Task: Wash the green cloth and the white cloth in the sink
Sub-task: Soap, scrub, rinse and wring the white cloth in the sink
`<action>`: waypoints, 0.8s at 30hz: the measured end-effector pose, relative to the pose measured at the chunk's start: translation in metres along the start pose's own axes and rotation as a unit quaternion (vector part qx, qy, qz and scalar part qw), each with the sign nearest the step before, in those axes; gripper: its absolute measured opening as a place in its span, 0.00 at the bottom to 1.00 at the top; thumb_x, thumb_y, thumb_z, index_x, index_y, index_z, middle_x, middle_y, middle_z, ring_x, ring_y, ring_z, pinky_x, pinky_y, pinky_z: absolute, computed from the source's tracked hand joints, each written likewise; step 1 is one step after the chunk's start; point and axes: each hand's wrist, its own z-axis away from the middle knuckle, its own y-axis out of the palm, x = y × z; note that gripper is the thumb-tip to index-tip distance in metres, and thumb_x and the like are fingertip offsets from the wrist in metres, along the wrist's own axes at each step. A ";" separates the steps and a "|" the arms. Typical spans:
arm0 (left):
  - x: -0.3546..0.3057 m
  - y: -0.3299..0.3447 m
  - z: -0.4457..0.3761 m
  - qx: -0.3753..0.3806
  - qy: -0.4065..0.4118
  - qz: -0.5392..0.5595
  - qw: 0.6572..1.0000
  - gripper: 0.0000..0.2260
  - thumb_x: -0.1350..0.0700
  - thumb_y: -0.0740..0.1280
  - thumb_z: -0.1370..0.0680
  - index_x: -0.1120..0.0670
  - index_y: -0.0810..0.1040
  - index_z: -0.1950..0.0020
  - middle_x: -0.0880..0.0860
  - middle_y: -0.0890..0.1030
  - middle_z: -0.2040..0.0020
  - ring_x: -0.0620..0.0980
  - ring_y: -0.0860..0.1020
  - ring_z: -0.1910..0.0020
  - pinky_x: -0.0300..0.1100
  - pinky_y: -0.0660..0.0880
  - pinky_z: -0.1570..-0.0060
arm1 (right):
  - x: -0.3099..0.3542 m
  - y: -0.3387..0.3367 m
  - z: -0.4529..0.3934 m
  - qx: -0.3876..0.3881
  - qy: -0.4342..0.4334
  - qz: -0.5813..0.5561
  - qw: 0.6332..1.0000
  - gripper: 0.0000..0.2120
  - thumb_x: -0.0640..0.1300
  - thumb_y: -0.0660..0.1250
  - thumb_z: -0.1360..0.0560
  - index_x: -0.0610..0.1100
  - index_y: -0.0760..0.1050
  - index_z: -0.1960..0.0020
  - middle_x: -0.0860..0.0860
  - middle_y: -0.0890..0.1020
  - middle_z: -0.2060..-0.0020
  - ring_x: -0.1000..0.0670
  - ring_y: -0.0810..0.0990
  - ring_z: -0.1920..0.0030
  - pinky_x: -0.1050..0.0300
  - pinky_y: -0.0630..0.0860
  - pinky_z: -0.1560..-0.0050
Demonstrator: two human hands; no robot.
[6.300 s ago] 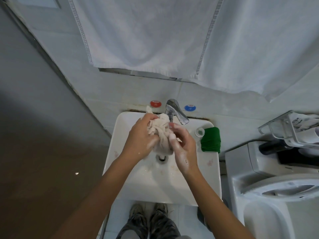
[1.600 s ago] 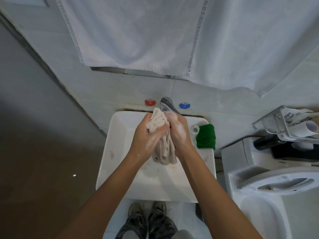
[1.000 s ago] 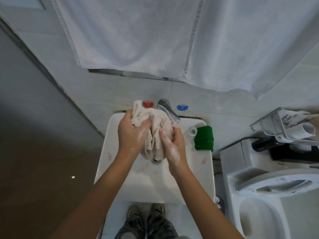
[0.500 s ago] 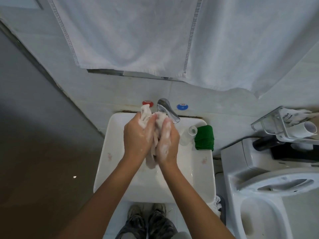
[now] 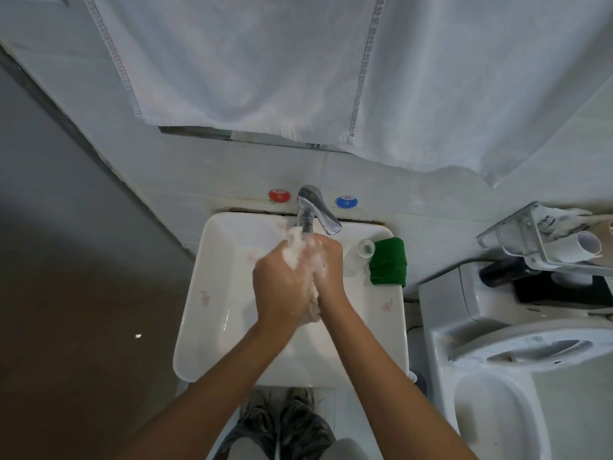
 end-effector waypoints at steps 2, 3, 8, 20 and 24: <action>-0.002 -0.002 -0.002 0.019 0.003 0.007 1.000 0.14 0.51 0.65 0.22 0.63 0.80 0.54 0.58 0.82 0.61 0.53 0.81 0.60 0.44 0.77 0.55 | 0.000 -0.001 0.000 0.019 -0.013 0.019 1.000 0.15 0.36 0.60 0.20 0.45 0.70 0.65 0.53 0.73 0.70 0.59 0.72 0.70 0.63 0.71 0.66; 0.000 -0.002 -0.014 0.015 -0.017 0.001 1.000 0.14 0.51 0.64 0.22 0.62 0.79 0.56 0.56 0.81 0.63 0.53 0.81 0.60 0.42 0.77 0.56 | 0.000 0.002 0.003 0.015 -0.033 0.039 0.999 0.15 0.34 0.61 0.21 0.43 0.69 0.66 0.53 0.71 0.72 0.60 0.70 0.73 0.65 0.68 0.69; -0.008 -0.004 -0.012 0.021 -0.045 0.030 0.998 0.14 0.49 0.63 0.22 0.59 0.79 0.56 0.57 0.81 0.62 0.48 0.78 0.63 0.39 0.76 0.57 | 0.010 -0.002 -0.003 0.030 -0.048 0.049 0.997 0.18 0.31 0.60 0.22 0.47 0.67 0.67 0.55 0.70 0.72 0.59 0.70 0.74 0.64 0.69 0.70; -0.010 -0.013 -0.013 -0.006 -0.030 0.036 0.999 0.15 0.46 0.61 0.22 0.56 0.76 0.59 0.50 0.78 0.66 0.45 0.78 0.65 0.35 0.75 0.62 | 0.023 0.007 -0.005 0.043 -0.056 0.018 0.997 0.16 0.35 0.58 0.20 0.43 0.66 0.67 0.51 0.71 0.70 0.55 0.70 0.70 0.63 0.68 0.68; -0.003 -0.016 -0.030 -0.003 -0.076 0.008 0.997 0.15 0.48 0.59 0.20 0.57 0.75 0.59 0.48 0.75 0.68 0.45 0.76 0.67 0.27 0.69 0.69 | 0.011 0.007 0.002 0.061 -0.089 0.023 0.994 0.15 0.33 0.60 0.23 0.36 0.66 0.69 0.45 0.66 0.73 0.50 0.64 0.69 0.58 0.62 0.68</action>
